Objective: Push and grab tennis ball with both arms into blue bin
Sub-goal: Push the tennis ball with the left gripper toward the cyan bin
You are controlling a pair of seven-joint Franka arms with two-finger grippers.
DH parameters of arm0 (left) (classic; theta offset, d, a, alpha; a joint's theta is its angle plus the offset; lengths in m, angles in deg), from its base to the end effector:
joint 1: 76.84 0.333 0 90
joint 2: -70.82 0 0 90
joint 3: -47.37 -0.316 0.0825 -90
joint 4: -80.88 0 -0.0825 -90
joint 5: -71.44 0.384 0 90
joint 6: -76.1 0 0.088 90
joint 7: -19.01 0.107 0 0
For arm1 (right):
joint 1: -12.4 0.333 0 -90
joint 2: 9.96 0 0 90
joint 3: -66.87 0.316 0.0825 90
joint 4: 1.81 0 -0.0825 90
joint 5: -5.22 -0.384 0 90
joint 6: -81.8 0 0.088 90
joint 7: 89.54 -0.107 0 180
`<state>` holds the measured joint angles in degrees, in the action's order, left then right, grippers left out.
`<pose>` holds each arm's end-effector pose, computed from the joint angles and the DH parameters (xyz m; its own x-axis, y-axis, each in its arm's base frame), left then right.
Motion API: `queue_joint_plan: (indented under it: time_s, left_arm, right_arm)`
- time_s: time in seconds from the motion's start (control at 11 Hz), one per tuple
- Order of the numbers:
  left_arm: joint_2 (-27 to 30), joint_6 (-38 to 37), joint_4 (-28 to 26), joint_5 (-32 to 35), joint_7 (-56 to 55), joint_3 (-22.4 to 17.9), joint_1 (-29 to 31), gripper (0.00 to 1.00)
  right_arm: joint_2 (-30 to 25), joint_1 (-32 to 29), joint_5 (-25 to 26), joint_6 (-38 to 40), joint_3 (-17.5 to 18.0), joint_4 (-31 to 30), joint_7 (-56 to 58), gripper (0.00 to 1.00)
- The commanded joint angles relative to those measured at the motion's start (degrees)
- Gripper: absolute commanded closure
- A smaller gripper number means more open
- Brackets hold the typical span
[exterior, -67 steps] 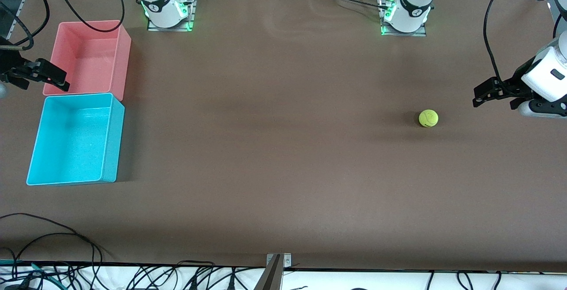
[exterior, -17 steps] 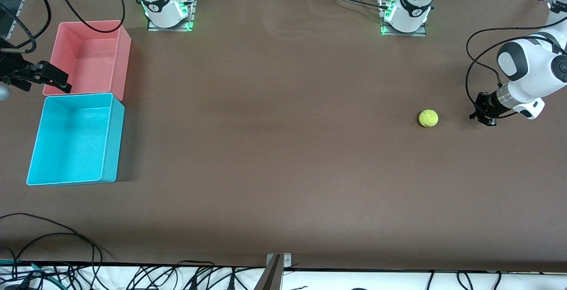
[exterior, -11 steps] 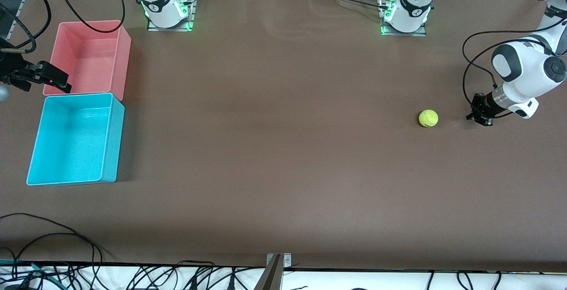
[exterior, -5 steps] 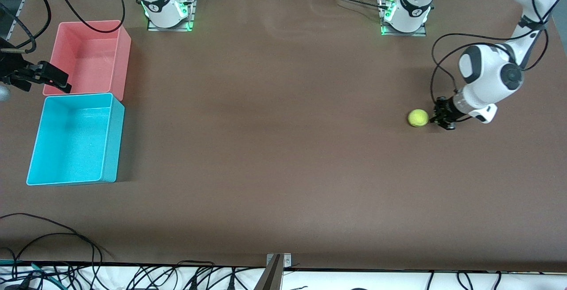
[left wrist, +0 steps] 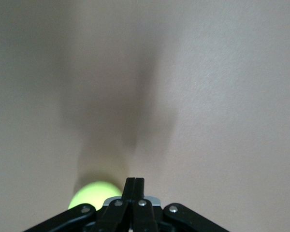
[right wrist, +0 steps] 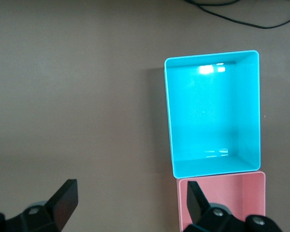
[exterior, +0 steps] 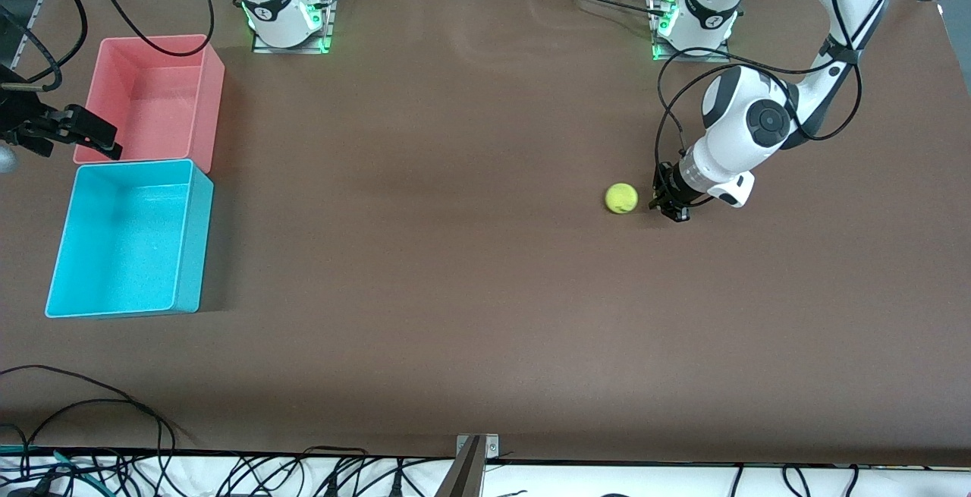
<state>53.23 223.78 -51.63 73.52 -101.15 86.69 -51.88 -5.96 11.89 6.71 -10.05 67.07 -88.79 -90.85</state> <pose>0.5101 -0.1365 0.2436 -0.2690 0.9492 -0.1631 0.9630 0.2624 -0.0608 0.5793 -0.0059 0.6128 0.9995 -0.0274 0.0158 -0.0278 -0.9993 0.0254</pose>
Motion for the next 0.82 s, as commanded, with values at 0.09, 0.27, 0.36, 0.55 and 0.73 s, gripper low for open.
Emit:
queue_joint_plan:
  time_s: [0.09,0.27,0.36,0.55,0.73]
  left_arm:
    - [1.9,-15.6,7.7,0.2,1.9,-0.6,3.4,1.00]
    - [3.1,-21.4,9.7,0.2,5.9,-0.6,5.3,1.00]
    - [4.2,-22.1,9.6,0.2,8.5,-0.5,7.0,1.00]
    - [5.1,-23.8,9.9,0.2,11.9,-0.3,8.3,1.00]
    - [5.4,-23.8,9.9,0.2,14.1,-0.6,8.8,1.00]
  right_arm:
    - [0.5,-0.3,-0.6,0.3,0.2,1.3,0.0,0.00]
    - [0.5,-0.3,-0.7,0.3,0.2,1.3,0.0,0.00]
    - [0.5,-0.3,-0.6,0.3,0.2,1.3,0.0,0.00]
    - [0.5,-0.3,-0.6,0.3,0.2,1.3,0.1,0.00]
    - [0.5,-0.3,-0.5,0.3,0.2,1.3,0.1,0.00]
